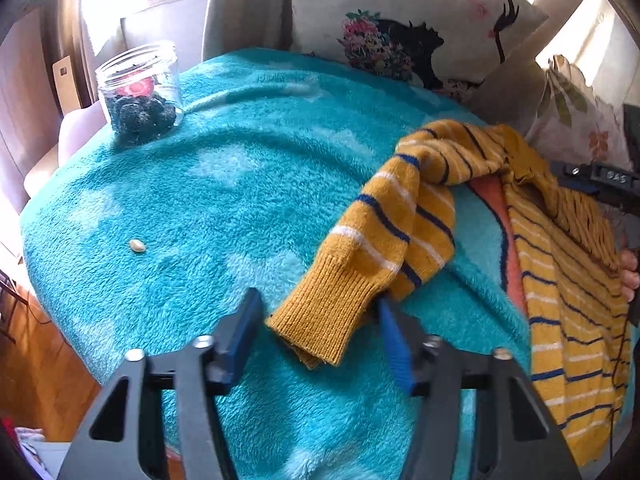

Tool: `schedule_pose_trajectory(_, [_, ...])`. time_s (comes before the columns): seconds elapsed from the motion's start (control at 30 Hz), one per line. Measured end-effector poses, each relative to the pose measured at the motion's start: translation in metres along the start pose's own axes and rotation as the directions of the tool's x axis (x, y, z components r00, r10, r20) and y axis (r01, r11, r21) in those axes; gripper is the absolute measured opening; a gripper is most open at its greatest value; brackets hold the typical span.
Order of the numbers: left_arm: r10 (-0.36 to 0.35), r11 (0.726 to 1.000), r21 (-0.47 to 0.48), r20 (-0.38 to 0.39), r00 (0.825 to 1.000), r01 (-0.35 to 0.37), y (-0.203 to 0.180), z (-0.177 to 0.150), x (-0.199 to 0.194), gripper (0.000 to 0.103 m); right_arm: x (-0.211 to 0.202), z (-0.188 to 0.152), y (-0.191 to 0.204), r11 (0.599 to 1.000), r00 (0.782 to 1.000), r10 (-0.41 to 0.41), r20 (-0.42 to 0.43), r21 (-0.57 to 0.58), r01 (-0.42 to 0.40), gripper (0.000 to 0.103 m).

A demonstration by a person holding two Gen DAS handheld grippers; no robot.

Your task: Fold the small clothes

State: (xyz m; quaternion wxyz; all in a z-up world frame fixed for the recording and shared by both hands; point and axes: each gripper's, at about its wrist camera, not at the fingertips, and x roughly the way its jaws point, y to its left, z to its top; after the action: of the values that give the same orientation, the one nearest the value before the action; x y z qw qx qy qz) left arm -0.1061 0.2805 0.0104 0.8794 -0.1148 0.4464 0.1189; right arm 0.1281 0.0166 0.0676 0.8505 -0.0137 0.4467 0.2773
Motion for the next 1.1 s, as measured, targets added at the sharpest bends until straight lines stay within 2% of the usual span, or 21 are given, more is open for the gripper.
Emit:
schedule_pose_trajectory(0.03, [0.002,1.000,0.023,-0.004,1.000,-0.002,-0.002,0.002,-0.001,0.029,-0.009,-0.005,-0.001,1.000,1.000,-0.013,0.009,-0.008,0.013,0.056])
schedule_pose_trajectory(0.07, [-0.040,0.999,0.015,-0.031,0.999,0.041,-0.001,0.006,-0.001,0.015,-0.020,-0.012,-0.006,1.000,0.999,-0.026,0.022,-0.012,0.026,0.056])
schedule_pose_trajectory(0.17, [-0.163,0.983,-0.100,-0.061,0.985,0.156,0.017,0.027,-0.005,0.010,-0.055,-0.033,-0.026,0.999,0.997,-0.047,0.066,0.020,0.046,0.056])
schedule_pose_trajectory(0.27, [-0.291,0.936,-0.227,-0.061,0.955,0.270,0.026,0.053,-0.011,0.010,-0.097,-0.054,-0.062,0.992,0.992,-0.054,0.113,0.121,0.041,0.056])
schedule_pose_trajectory(0.33, [-0.366,0.903,-0.261,-0.052,0.929,0.341,0.011,0.070,-0.014,0.010,-0.120,-0.071,-0.090,0.977,0.987,-0.063,0.145,0.212,0.031,0.056])
schedule_pose_trajectory(0.47, [-0.536,0.828,-0.229,-0.053,0.843,0.512,-0.064,0.098,-0.021,0.010,-0.163,-0.114,-0.148,0.922,0.972,-0.117,0.204,0.386,0.030,0.056])
schedule_pose_trajectory(0.57, [-0.604,0.792,-0.138,-0.044,0.795,0.594,-0.146,0.116,-0.034,0.010,-0.184,-0.142,-0.180,0.881,0.965,-0.148,0.217,0.473,0.028,0.056])
schedule_pose_trajectory(0.6, [-0.636,0.770,-0.102,-0.037,0.771,0.630,-0.176,0.119,-0.039,0.010,-0.187,-0.150,-0.188,0.869,0.963,-0.156,0.218,0.494,0.029,0.056])
schedule_pose_trajectory(0.63, [-0.680,0.733,-0.067,-0.037,0.732,0.677,-0.206,0.120,-0.042,0.012,-0.191,-0.157,-0.195,0.858,0.962,-0.164,0.218,0.512,0.031,0.056])
schedule_pose_trajectory(0.67, [-0.719,0.695,-0.034,-0.051,0.693,0.718,-0.234,0.118,-0.043,0.020,-0.195,-0.165,-0.201,0.849,0.961,-0.170,0.218,0.527,0.030,0.056])
schedule_pose_trajectory(0.7, [-0.746,0.662,-0.002,-0.098,0.658,0.750,-0.263,0.113,-0.040,0.026,-0.199,-0.171,-0.205,0.844,0.960,-0.173,0.218,0.536,0.030,0.056])
schedule_pose_trajectory(0.73, [-0.757,0.639,0.015,-0.167,0.632,0.769,-0.289,0.105,-0.033,0.037,-0.202,-0.175,-0.208,0.840,0.959,-0.178,0.218,0.541,0.033,0.056])
schedule_pose_trajectory(0.8, [-0.759,0.606,0.030,-0.280,0.588,0.795,-0.327,0.083,-0.022,0.038,-0.210,-0.183,-0.213,0.839,0.957,-0.193,0.219,0.542,0.046,0.059])
schedule_pose_trajectory(0.87, [-0.742,0.586,0.068,-0.354,0.569,0.807,-0.346,0.057,-0.018,0.038,-0.216,-0.187,-0.214,0.847,0.952,-0.211,0.222,0.528,0.065,0.065])
schedule_pose_trajectory(0.97, [-0.729,0.568,0.097,-0.400,0.555,0.817,-0.338,0.029,-0.021,0.038,-0.218,-0.187,-0.208,0.866,0.950,-0.221,0.221,0.493,0.087,0.066])
schedule_pose_trajectory(1.03, [-0.726,0.576,0.108,-0.387,0.568,0.810,-0.318,0.022,-0.027,0.042,-0.213,-0.180,-0.199,0.886,0.953,-0.211,0.220,0.455,0.091,0.066])
schedule_pose_trajectory(1.1, [-0.717,0.609,0.118,-0.340,0.608,0.784,-0.287,0.022,-0.034,0.048,-0.203,-0.169,-0.187,0.906,0.960,-0.177,0.217,0.418,0.073,0.066])
